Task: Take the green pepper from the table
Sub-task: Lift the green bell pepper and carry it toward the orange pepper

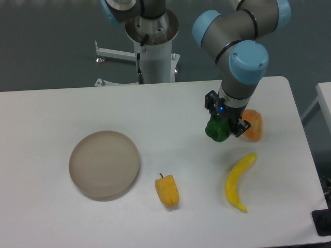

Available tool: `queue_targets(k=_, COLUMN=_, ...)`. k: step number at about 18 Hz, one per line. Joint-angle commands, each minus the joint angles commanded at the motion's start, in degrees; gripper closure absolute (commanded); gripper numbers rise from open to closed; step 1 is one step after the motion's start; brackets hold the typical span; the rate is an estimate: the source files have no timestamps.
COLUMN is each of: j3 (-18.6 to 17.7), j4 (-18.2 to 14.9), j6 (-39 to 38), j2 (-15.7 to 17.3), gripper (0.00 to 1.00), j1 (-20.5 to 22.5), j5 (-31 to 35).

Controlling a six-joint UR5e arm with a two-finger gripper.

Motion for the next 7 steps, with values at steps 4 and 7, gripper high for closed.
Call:
queue_targets(k=4, j3=0.18, j4=0.00, j6=0.35, j2=-0.09, gripper=0.90, j1=0.09, j5=-0.70)
queue_targets(k=7, j3=0.18, j4=0.26, j6=0.35, j2=0.00, gripper=0.90, j1=0.62, j5=-1.32)
